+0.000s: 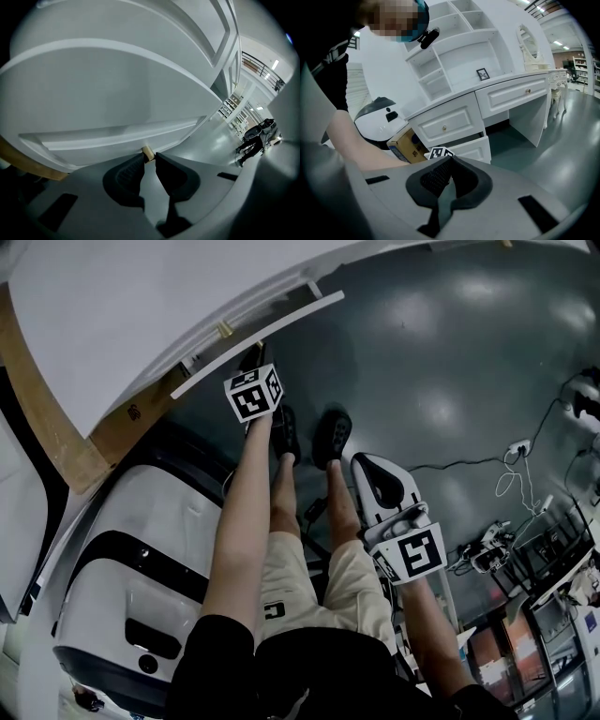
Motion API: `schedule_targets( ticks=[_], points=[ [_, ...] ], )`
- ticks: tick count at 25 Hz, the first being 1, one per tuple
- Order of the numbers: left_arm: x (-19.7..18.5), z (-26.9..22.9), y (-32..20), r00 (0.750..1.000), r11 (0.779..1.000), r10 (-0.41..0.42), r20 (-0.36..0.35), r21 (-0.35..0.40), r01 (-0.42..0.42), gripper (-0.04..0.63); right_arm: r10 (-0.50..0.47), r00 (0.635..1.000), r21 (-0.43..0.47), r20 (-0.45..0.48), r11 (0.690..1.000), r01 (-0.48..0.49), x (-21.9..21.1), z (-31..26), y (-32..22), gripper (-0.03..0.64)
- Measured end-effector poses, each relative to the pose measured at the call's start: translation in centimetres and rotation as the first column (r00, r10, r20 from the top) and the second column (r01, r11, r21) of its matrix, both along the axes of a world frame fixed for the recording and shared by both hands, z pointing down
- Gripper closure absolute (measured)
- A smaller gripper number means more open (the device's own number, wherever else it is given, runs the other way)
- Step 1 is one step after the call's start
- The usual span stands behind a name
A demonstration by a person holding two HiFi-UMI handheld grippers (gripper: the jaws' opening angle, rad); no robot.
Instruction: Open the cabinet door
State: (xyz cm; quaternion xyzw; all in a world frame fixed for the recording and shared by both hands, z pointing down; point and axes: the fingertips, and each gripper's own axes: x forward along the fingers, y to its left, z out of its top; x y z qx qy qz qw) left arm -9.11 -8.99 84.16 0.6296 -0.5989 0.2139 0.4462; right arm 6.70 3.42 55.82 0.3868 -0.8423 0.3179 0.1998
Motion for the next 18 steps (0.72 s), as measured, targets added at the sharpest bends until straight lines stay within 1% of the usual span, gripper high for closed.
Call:
schedule_targets(
  ticks=[18],
  points=[
    [4.5, -0.1, 7.5, 0.999, 0.999, -0.027, -0.03, -0.04, 0.026, 0.505, -0.003, 1.0, 0.019, 0.0, 1.0, 0.003, 2.5, -0.9, 2.8, 0.598]
  ],
)
